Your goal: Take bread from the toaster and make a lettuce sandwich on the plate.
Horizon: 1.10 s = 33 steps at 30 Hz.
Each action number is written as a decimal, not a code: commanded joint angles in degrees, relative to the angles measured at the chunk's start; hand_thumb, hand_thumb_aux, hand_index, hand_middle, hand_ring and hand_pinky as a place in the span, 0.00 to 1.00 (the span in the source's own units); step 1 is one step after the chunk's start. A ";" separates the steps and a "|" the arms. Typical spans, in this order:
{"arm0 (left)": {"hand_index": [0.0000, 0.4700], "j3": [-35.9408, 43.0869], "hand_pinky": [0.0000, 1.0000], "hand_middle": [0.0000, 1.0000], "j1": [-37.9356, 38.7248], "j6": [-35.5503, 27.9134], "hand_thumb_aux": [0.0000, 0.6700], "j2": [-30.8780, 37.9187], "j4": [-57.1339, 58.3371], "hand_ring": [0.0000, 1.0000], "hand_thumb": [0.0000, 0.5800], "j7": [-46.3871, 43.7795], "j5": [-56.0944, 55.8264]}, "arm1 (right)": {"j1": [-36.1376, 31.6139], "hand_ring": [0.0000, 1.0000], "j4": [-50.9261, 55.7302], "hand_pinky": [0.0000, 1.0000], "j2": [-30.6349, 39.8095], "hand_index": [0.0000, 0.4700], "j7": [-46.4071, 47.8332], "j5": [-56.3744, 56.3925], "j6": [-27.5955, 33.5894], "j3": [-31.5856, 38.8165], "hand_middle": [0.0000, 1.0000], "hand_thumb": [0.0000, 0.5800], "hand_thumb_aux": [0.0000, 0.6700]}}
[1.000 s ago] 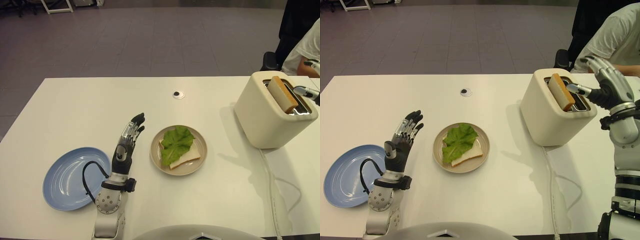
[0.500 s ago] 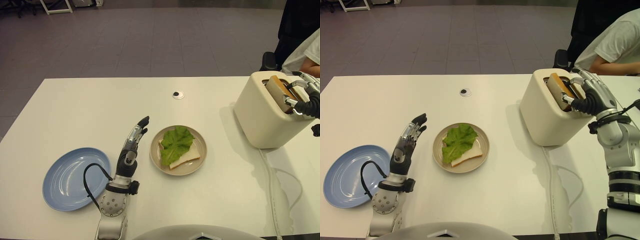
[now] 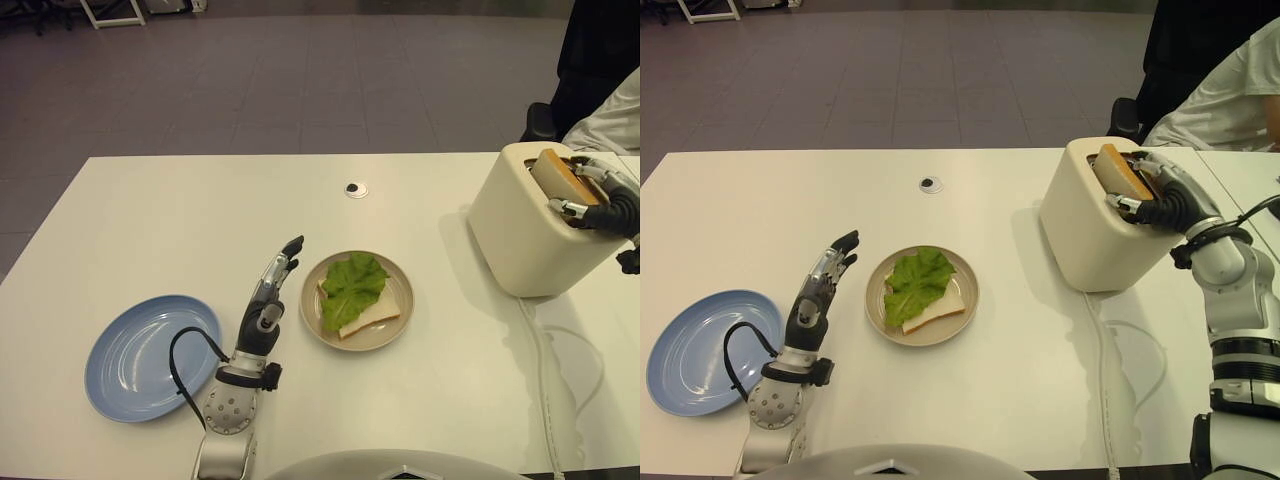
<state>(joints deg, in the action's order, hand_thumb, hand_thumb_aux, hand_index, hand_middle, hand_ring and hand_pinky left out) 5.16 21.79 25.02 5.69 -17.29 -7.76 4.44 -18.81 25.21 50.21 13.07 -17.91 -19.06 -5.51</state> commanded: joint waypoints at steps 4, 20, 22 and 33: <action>0.00 0.51 0.00 0.00 0.61 0.40 0.00 0.40 0.39 0.00 0.00 0.59 1.71 | 0.08 0.00 -2.53 0.00 1.75 0.00 2.77 0.53 1.28 -0.34 0.00 0.00 0.00; 0.00 0.91 0.00 0.00 0.40 0.62 0.00 0.94 0.61 0.00 0.00 1.16 3.62 | -0.52 0.00 -1.44 0.00 0.88 1.00 2.05 0.51 0.56 0.45 0.00 1.00 1.00; 0.00 0.86 0.00 0.00 0.40 0.53 0.00 1.00 0.58 0.00 0.00 1.22 3.63 | -0.89 0.00 -1.55 0.00 0.72 1.00 1.71 0.58 0.57 0.47 0.00 1.00 1.00; 0.00 0.88 0.00 0.00 -0.60 0.92 0.00 1.48 1.88 0.00 0.00 2.06 4.51 | -8.94 0.00 -9.30 0.00 0.43 1.00 -0.05 10.76 4.58 -9.56 0.00 1.00 1.00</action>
<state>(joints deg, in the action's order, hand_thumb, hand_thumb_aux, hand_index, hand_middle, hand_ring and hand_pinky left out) 5.98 21.54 26.07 6.92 -16.23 -5.81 8.32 -25.94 17.97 49.99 12.76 -9.23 -15.51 -13.15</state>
